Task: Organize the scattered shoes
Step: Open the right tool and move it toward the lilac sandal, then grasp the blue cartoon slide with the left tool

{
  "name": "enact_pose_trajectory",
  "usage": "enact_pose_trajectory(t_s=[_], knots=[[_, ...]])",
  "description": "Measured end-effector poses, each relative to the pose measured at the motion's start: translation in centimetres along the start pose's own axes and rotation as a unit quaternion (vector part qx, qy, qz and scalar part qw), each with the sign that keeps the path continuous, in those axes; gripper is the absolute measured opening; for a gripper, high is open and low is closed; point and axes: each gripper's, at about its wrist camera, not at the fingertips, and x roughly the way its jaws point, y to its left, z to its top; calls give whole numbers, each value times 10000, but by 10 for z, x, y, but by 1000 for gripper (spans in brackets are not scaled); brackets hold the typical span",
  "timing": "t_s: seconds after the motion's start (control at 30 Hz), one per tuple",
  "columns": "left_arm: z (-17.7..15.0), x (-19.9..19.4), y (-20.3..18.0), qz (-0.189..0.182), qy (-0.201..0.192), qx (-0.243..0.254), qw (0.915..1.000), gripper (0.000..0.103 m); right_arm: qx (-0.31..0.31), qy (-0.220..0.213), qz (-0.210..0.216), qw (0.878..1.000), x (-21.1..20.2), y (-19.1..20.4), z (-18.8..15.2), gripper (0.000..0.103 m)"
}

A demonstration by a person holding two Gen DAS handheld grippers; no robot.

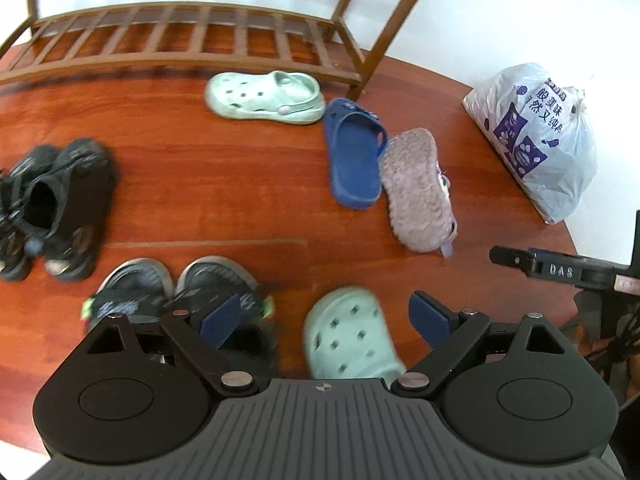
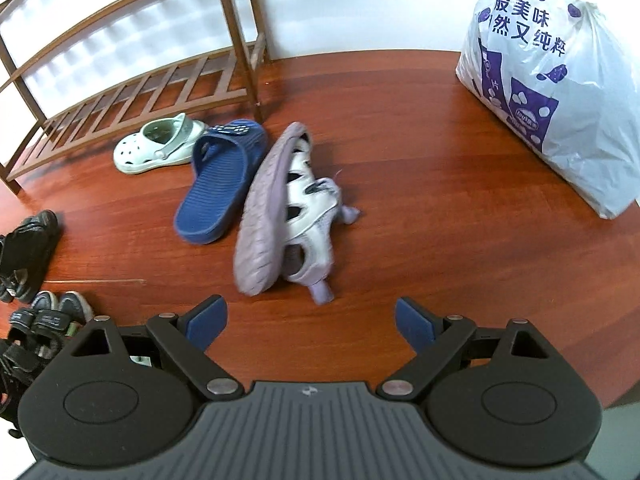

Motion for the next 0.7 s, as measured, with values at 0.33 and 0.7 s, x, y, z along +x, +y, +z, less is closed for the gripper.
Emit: enact_pose_trajectory(t_s=[0.33,0.7], knots=[[54,64,-44,-162,-5,289,9995,97,157,149,-9,9998,-1,-46,-11,96],[99,132,-74,-180,-92,688,9974,97,741,183,-127,9970,-7,-87,-42,96]])
